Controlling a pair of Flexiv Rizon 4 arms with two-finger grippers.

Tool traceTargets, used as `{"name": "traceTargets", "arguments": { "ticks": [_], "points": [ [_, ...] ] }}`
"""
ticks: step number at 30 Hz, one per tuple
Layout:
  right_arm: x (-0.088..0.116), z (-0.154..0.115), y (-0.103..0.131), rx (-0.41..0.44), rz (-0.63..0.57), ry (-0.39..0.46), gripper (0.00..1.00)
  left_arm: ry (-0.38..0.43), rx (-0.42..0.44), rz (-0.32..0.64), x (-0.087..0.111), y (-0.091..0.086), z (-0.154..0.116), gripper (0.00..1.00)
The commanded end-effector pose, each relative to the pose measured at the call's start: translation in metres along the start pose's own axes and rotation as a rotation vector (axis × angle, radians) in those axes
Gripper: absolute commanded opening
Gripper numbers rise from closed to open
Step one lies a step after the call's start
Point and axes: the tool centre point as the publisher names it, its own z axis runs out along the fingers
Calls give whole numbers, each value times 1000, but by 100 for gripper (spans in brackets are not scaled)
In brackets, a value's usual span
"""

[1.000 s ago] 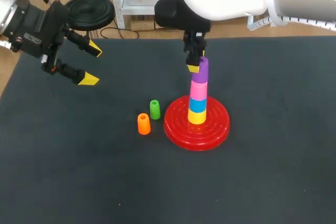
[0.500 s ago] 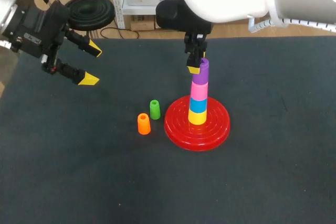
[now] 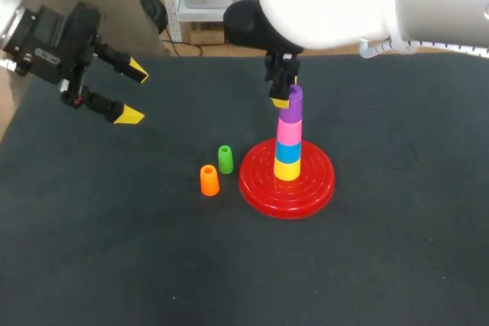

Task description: Pick up and stack the cylinders on the red base in this order: pink,purple,orange,green

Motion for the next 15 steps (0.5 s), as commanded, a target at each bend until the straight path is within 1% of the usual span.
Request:
{"name": "traceTargets", "arguments": {
  "ticks": [1,15],
  "points": [
    [5,5,2,4,5,-11,0,0,-3,1,0,-1,0,100],
    [5,11,0,-11,9,-38,0,0,-3,1,0,-1,0,100]
  ]
}}
